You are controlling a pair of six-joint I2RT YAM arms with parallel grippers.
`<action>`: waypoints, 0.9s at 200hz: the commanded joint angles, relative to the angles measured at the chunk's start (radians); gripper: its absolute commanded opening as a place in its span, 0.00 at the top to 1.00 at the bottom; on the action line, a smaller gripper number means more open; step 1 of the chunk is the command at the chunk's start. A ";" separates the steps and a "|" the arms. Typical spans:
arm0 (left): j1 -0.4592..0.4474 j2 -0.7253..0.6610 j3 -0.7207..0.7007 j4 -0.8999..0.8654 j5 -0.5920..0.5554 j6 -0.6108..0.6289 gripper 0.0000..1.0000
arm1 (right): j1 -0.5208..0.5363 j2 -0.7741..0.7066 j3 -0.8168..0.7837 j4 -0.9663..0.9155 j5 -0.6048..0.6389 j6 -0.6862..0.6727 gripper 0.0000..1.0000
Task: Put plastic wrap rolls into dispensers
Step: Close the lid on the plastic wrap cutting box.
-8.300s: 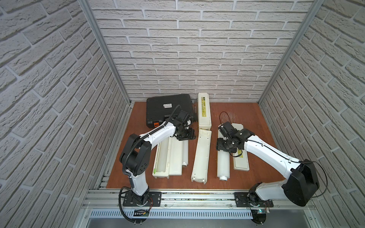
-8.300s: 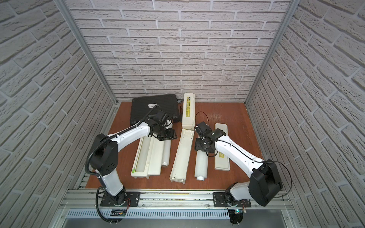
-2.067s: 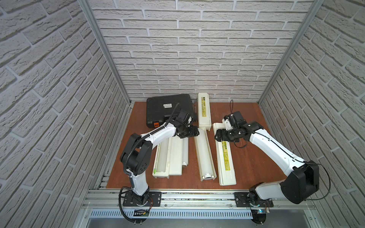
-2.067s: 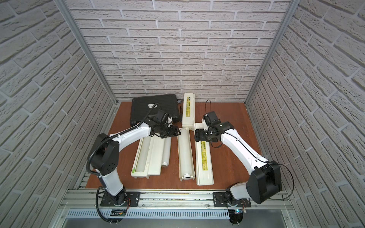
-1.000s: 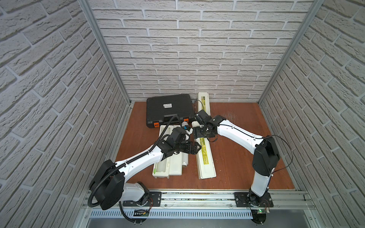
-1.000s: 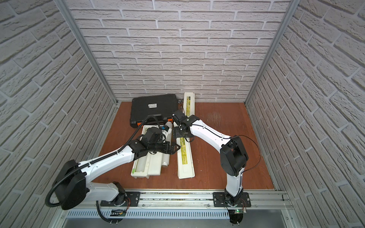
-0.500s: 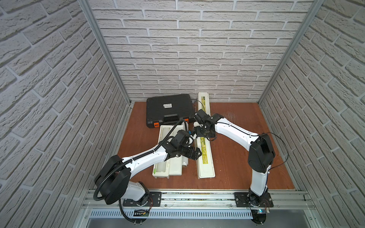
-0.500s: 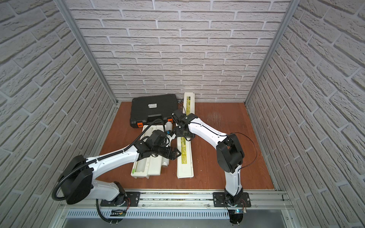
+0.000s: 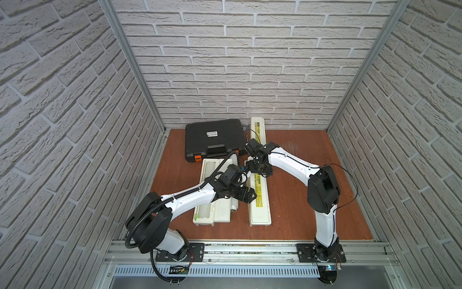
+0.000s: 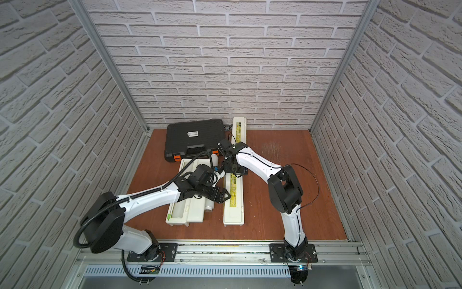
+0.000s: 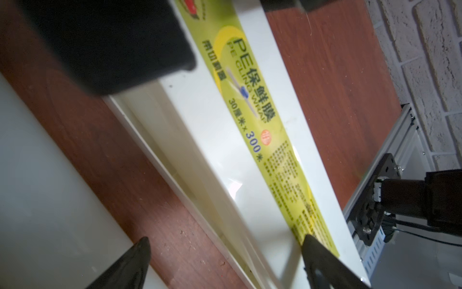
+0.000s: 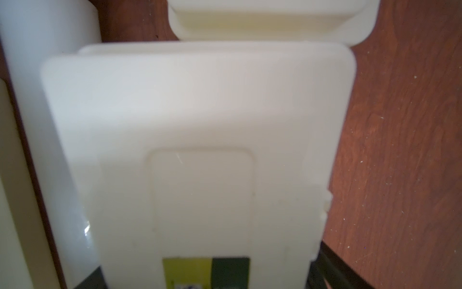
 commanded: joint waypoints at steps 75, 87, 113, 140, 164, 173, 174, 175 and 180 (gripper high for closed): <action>-0.026 0.053 0.045 -0.048 -0.014 0.065 0.08 | 0.022 -0.039 0.073 0.027 -0.003 0.038 0.31; -0.026 0.046 0.043 -0.045 -0.015 0.064 0.08 | 0.027 -0.043 0.083 0.022 0.002 0.031 0.31; -0.026 0.036 0.038 -0.036 -0.019 0.064 0.07 | 0.042 -0.039 0.120 -0.011 0.018 0.012 0.31; -0.026 0.012 0.032 -0.025 -0.027 0.062 0.07 | 0.054 -0.041 0.141 -0.022 0.024 0.008 0.31; -0.026 -0.017 0.018 -0.015 -0.038 0.064 0.06 | 0.059 -0.030 0.159 -0.028 0.025 -0.009 0.31; -0.026 -0.024 0.016 -0.015 -0.040 0.063 0.06 | 0.061 -0.020 0.173 -0.041 0.022 -0.013 0.31; -0.026 -0.024 0.015 -0.015 -0.040 0.062 0.06 | 0.061 -0.020 0.173 -0.042 0.021 -0.013 0.31; -0.026 -0.024 0.015 -0.015 -0.040 0.062 0.06 | 0.061 -0.019 0.173 -0.043 0.020 -0.013 0.31; -0.026 -0.024 0.013 -0.016 -0.040 0.063 0.06 | 0.061 -0.014 0.180 -0.044 0.020 -0.015 0.31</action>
